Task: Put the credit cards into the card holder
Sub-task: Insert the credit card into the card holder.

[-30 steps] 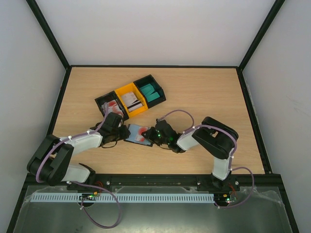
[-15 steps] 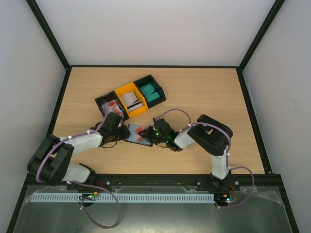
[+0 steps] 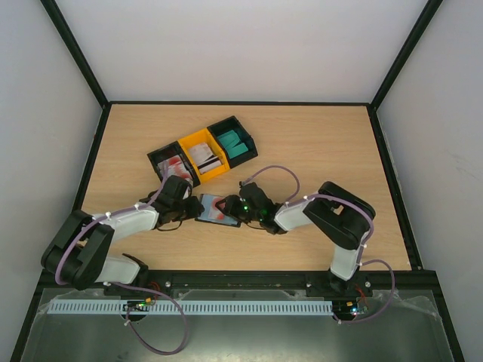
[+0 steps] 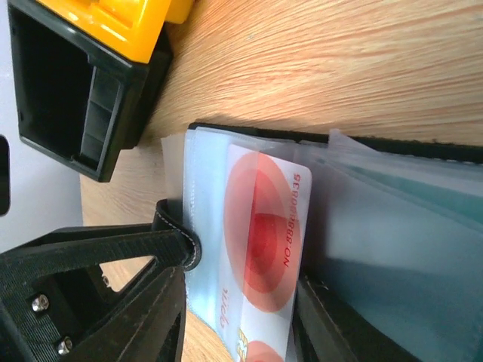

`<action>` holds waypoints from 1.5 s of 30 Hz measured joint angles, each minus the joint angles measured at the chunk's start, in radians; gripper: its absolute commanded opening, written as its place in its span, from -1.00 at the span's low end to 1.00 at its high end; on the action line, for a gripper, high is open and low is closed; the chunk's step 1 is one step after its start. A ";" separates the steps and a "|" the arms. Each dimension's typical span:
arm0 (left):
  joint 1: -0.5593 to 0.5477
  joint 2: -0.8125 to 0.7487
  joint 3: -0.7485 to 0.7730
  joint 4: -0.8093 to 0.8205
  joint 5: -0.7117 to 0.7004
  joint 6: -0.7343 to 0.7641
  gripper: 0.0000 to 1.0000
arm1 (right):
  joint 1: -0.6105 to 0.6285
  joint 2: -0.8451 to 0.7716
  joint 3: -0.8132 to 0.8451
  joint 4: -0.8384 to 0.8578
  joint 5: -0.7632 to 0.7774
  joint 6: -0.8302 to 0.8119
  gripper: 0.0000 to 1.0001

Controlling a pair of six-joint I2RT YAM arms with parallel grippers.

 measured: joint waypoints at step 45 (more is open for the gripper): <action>-0.056 -0.018 -0.022 0.027 0.026 -0.031 -0.27 | 0.069 -0.005 0.164 -0.328 0.127 -0.133 -0.24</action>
